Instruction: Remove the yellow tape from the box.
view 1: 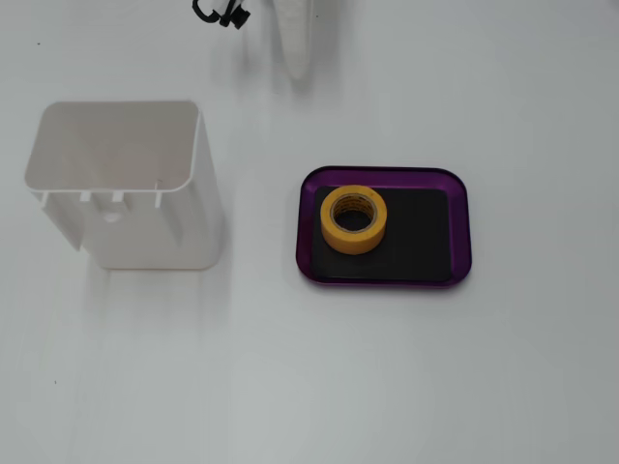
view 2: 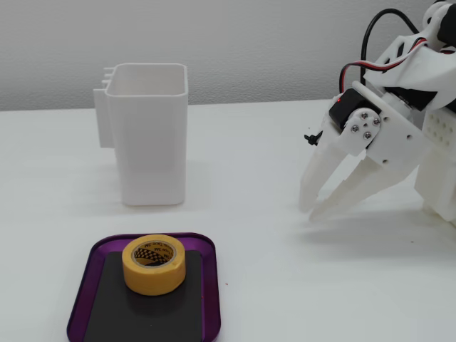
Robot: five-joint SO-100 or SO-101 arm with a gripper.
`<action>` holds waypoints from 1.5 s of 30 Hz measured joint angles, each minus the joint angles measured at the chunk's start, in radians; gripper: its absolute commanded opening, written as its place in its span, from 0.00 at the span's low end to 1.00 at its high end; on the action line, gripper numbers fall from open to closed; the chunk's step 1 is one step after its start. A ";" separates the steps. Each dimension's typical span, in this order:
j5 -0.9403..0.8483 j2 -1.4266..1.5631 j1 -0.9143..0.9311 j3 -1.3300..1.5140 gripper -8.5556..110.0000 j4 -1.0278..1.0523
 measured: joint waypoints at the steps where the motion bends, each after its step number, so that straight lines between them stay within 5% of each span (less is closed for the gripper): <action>1: 0.000 0.000 0.000 0.000 0.07 0.000; 35: -0.006 0.000 0.018 -0.006 0.07 -0.006; 45: -0.204 -0.072 0.021 -0.215 0.07 -0.015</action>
